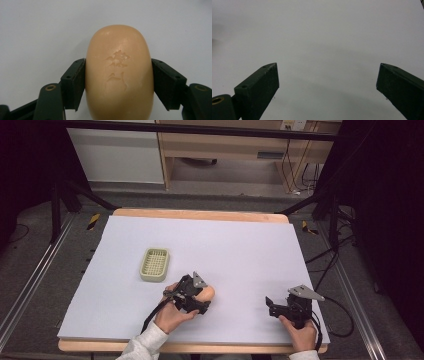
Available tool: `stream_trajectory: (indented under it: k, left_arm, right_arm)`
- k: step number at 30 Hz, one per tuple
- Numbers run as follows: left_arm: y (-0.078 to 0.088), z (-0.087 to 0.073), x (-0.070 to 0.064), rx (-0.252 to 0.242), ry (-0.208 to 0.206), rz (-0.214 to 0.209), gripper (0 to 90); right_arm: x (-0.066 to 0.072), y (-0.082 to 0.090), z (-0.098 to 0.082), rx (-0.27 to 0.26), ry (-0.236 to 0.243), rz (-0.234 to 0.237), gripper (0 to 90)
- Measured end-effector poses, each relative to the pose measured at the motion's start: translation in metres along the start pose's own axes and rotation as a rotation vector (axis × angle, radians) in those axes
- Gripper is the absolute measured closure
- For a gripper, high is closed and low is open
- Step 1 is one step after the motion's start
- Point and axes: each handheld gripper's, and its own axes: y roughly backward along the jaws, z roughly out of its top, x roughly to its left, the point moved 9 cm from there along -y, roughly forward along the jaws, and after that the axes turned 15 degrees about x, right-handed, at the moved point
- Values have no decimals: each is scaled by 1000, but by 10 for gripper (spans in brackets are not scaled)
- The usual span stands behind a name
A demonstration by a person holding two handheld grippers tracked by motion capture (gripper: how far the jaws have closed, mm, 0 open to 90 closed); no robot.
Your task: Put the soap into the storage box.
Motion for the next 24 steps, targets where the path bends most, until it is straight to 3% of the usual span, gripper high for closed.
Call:
stream_trajectory:
  k: [12, 24]
  left_arm:
    - [15, -2, 9, -36, 30, -2, 318]
    - [24, -6, 19, -39, 54, 17, 318]
  right_arm:
    - [1, 0, 0, 0, -2, 2, 47]
    - [0, 0, 0, 0, 0, 1, 47]
